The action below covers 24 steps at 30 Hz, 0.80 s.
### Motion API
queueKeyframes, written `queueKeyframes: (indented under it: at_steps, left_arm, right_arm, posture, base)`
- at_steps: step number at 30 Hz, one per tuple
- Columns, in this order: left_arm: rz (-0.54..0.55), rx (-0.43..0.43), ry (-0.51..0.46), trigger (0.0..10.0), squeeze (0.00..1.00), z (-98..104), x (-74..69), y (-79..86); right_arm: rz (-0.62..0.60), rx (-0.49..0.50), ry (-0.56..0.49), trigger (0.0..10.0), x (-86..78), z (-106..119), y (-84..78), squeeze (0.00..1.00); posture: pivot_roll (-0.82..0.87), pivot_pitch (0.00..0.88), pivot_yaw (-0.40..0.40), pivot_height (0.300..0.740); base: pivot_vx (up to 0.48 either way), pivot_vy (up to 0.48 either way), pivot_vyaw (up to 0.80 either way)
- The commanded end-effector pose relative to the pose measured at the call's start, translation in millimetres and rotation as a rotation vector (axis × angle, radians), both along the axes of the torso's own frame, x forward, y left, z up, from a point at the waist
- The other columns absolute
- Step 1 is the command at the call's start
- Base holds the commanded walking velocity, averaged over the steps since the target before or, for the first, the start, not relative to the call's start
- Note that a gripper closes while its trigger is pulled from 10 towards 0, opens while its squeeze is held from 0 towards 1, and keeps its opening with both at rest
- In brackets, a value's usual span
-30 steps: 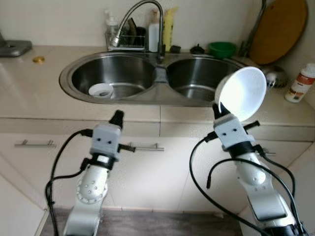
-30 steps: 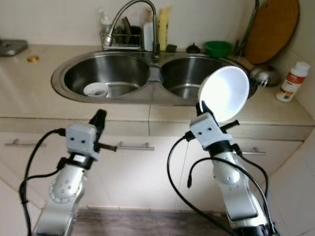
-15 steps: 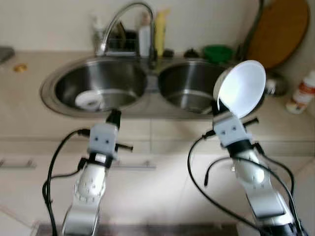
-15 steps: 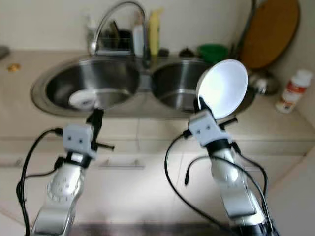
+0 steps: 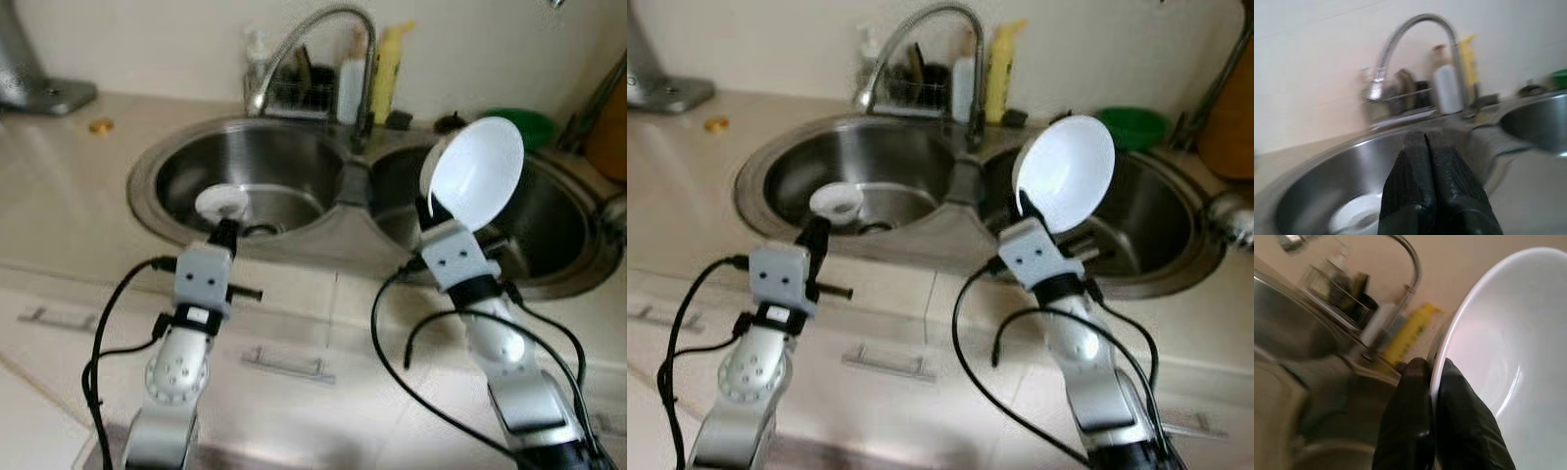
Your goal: Kitchen organization
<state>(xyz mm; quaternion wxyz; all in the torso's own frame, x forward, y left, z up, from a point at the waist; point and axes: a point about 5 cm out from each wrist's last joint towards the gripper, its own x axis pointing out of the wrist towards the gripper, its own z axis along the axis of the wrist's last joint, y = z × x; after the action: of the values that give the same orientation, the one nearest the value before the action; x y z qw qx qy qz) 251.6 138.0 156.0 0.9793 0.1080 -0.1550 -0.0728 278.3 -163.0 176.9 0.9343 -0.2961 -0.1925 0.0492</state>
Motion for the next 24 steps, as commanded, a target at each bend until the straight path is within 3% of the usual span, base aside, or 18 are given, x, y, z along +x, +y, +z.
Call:
queueKeyframes:
  at_steps: [1, 8, 9, 10, 11, 12, 15, 16, 17, 18, 19, 24]
  left_arm:
    - [-0.013, 0.010, -0.011, 10.0, 0.00, 3.1, 0.2, -1.8]
    - [-0.009, 0.012, -0.012, 10.0, 0.00, 2.4, 1.0, -2.6]
    - [-0.010, 0.013, -0.012, 10.0, 0.00, 2.3, 1.3, -2.9]
    - [-0.010, 0.013, -0.012, 10.0, 0.00, 2.2, 1.3, -3.1]
    - [-0.011, 0.012, -0.012, 10.0, 0.00, 2.1, 1.3, -3.3]
    - [-0.011, 0.012, -0.012, 10.0, 0.00, 2.0, 1.4, -3.6]
    - [-0.014, 0.012, -0.013, 10.0, 0.00, 1.7, 1.8, -4.6]
    - [-0.014, 0.012, -0.014, 10.0, 0.00, 2.1, 1.9, -4.7]
    - [-0.014, 0.013, -0.015, 10.0, 0.00, 2.3, 2.1, -4.9]
    - [-0.014, 0.013, -0.016, 10.0, 0.00, 2.4, 2.3, -5.0]
    - [-0.013, 0.013, -0.017, 10.0, 0.00, 2.7, 2.6, -4.7]
    - [-0.010, 0.012, -0.020, 10.0, 0.00, 3.4, 2.8, -4.2]
  right_arm:
    - [-0.010, 0.023, -0.012, 0.0, 0.4, 4.7, -2.7, 0.00]
    - [-0.035, 0.094, 0.086, 0.0, 6.4, -1.4, -13.1, 0.00]
    - [-0.030, 0.123, 0.150, 1.2, 10.9, -4.3, -17.1, 0.00]
    - [-0.029, 0.132, 0.167, 1.2, 12.9, -4.6, -19.0, 0.00]
    - [-0.023, 0.147, 0.199, 2.8, 16.2, -5.6, -21.3, 0.00]
    - [-0.015, 0.157, 0.240, 3.7, 19.4, -8.1, -22.6, 0.00]
    - [-0.009, 0.197, 0.334, 4.8, 29.2, -14.5, -25.2, 0.00]
    - [-0.009, 0.204, 0.395, 7.3, 33.3, -19.1, -25.5, 0.00]
    - [-0.008, 0.196, 0.436, 8.5, 36.6, -22.4, -25.5, 0.00]
    - [-0.007, 0.187, 0.462, 8.5, 38.5, -24.6, -25.5, 0.00]
    - [-0.011, 0.197, 0.492, 10.0, 42.2, -25.9, -26.6, 0.00]
    - [-0.073, 0.271, 0.588, 10.0, 58.9, -25.9, -39.1, 0.00]
  posture:
    - [0.08, 0.000, -0.028, 0.740]
    - [0.08, 0.000, -0.029, 0.740]
    - [0.08, 0.000, -0.029, 0.740]
    - [0.07, 0.000, -0.028, 0.740]
    - [0.07, 0.000, -0.028, 0.740]
    - [0.07, 0.000, -0.028, 0.740]
    - [0.08, 0.000, -0.029, 0.740]
    - [0.08, 0.000, -0.029, 0.740]
    - [0.08, 0.000, -0.032, 0.740]
    - [0.08, 0.000, -0.032, 0.740]
    - [0.09, 0.000, -0.033, 0.740]
    - [0.10, 0.000, -0.039, 0.740]
  base:
    - [0.259, 0.000, 0.00]
    - [0.037, 0.000, 0.00]
    - [0.000, 0.000, 0.00]
    - [0.000, 0.000, 0.00]
    - [0.000, 0.000, 0.00]
    - [0.000, 0.000, 0.00]
    - [0.000, 0.000, 0.00]
    - [0.000, 0.000, 0.00]
    - [0.000, 0.000, 0.00]
    - [0.000, 0.000, 0.00]
    - [0.000, 0.000, 0.00]
    - [0.000, 0.000, 0.00]
